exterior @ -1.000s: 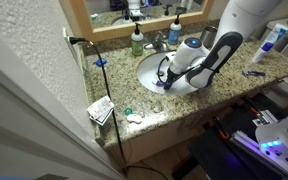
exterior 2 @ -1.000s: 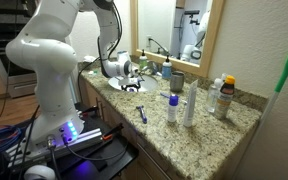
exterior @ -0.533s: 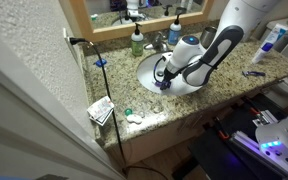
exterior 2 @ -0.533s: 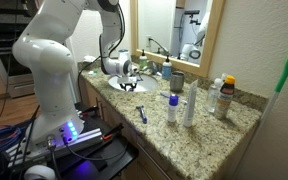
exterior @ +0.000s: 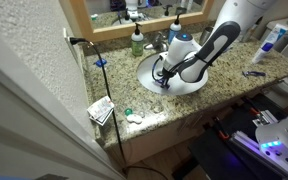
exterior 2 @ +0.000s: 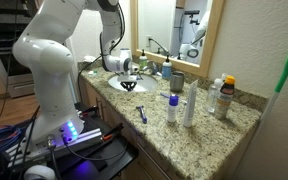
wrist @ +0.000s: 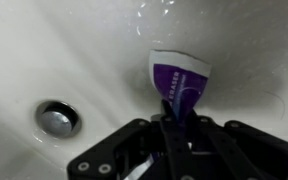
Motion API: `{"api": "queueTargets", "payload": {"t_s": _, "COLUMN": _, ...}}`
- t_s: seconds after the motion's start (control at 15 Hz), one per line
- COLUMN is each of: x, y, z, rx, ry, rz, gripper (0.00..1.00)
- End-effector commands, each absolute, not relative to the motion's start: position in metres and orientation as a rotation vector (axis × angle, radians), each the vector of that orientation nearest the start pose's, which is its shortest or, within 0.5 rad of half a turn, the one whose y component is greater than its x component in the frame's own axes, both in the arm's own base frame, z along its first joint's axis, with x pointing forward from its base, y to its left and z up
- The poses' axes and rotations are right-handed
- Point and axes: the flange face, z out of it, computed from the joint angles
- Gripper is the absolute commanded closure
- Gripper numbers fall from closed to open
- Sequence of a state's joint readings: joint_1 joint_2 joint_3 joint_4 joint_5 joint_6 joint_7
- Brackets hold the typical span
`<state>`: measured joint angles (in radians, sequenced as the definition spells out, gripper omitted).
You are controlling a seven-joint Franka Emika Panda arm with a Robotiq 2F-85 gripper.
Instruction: Remove the toothpaste from the sink and place it on the left side of the counter
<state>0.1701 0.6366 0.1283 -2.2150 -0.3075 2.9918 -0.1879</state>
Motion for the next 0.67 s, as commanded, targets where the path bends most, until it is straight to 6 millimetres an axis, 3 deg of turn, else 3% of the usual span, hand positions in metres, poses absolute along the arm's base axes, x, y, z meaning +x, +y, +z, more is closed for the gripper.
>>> {"api": "queueTargets", "payload": {"t_s": 0.0, "x": 0.514, "y": 0.186, "z": 0.096, "rx": -2.876, "ry": -1.160, "rz": -0.170, "gripper": 1.00}}
{"api": "queueTargets", "payload": {"t_s": 0.07, "x": 0.507, "y": 0.158, "z": 0.158, "rx": -2.870, "ry": -1.187, "rz": -0.182, "gripper": 0.98}}
{"api": "queueTargets", "payload": {"t_s": 0.2, "x": 0.503, "y": 0.156, "z": 0.173, "rx": -2.832, "ry": -1.218, "rz": -0.174, "gripper": 0.99}}
{"api": "queueTargets", "payload": {"t_s": 0.4, "x": 0.496, "y": 0.139, "z": 0.219, "rx": -2.756, "ry": -1.281, "rz": -0.161, "gripper": 0.99}}
{"api": "queueTargets", "payload": {"t_s": 0.6, "x": 0.477, "y": 0.128, "z": 0.265, "rx": -2.629, "ry": -1.368, "rz": -0.036, "gripper": 0.99}}
